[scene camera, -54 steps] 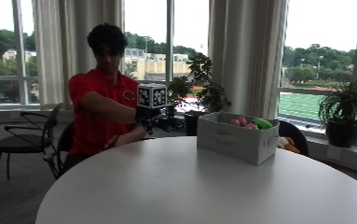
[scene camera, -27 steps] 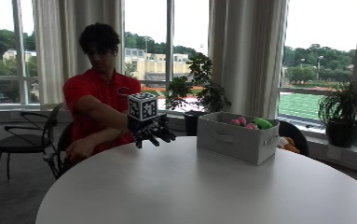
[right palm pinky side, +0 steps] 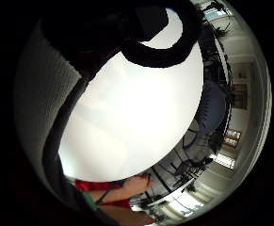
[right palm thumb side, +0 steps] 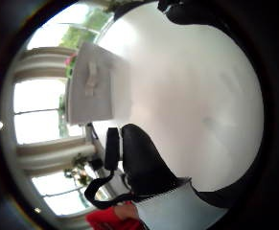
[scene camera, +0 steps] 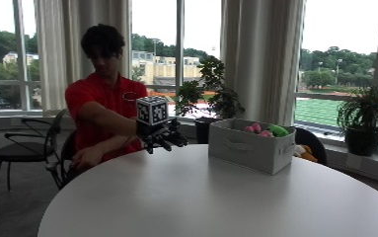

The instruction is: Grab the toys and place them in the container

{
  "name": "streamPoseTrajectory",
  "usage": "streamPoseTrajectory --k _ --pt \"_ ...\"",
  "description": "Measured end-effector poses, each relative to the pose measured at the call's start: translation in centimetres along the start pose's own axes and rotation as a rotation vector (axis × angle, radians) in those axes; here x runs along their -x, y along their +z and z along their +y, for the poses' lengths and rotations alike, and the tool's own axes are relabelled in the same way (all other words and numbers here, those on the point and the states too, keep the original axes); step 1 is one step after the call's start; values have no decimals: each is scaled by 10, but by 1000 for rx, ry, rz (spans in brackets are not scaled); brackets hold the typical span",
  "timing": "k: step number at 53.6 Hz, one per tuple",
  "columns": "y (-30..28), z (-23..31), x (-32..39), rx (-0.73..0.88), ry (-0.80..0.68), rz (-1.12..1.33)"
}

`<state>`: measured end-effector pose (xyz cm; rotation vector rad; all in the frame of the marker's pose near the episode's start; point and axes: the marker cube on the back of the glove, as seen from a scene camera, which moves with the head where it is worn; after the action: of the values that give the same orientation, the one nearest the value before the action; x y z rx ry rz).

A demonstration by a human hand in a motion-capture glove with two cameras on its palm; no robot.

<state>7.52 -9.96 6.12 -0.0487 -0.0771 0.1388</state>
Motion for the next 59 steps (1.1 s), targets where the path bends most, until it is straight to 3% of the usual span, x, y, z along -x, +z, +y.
streamPoseTrajectory --k 59 --pt "38 12 0 22 50 -22"
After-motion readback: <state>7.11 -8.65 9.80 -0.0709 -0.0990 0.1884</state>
